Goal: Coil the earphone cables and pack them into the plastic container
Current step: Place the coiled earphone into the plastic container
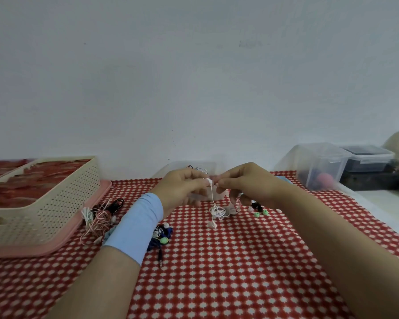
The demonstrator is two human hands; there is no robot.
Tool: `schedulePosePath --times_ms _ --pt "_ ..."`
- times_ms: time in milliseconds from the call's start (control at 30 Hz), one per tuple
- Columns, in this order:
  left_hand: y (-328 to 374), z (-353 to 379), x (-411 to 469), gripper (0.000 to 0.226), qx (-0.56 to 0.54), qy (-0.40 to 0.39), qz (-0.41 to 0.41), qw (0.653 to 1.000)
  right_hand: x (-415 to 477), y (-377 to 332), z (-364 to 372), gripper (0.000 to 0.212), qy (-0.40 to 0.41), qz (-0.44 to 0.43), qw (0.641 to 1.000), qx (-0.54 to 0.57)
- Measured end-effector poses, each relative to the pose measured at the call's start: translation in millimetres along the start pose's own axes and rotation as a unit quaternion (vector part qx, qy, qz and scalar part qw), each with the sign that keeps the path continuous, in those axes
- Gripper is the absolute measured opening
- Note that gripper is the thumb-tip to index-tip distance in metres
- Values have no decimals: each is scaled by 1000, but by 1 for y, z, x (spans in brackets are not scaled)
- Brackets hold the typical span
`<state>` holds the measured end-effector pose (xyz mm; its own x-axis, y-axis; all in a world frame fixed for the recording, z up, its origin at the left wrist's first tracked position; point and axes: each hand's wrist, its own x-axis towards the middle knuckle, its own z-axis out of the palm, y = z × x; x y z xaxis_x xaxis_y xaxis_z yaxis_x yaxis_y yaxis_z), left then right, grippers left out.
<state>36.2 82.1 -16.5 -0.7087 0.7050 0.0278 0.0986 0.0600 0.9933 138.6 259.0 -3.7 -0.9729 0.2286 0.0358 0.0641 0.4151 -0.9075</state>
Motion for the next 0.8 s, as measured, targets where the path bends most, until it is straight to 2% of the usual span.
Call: schedulePosePath --times_ms 133,200,367,633,700,800 --pt "-2 0 4 12 -39 45 27 998 0 1 -4 12 20 -6 999 26" --pt "-4 -1 5 14 -45 43 28 998 1 0 -5 10 22 -2 999 45" --pt "-9 0 6 21 77 33 47 995 2 -1 -6 16 21 -7 994 107" --pt "-6 5 4 17 146 28 69 987 3 -1 -5 18 -1 10 991 136" --pt "-5 7 3 17 138 18 67 988 3 -1 -5 15 -9 19 990 137" --pt "-2 10 1 14 52 7 43 998 2 -1 -5 12 -19 17 990 141"
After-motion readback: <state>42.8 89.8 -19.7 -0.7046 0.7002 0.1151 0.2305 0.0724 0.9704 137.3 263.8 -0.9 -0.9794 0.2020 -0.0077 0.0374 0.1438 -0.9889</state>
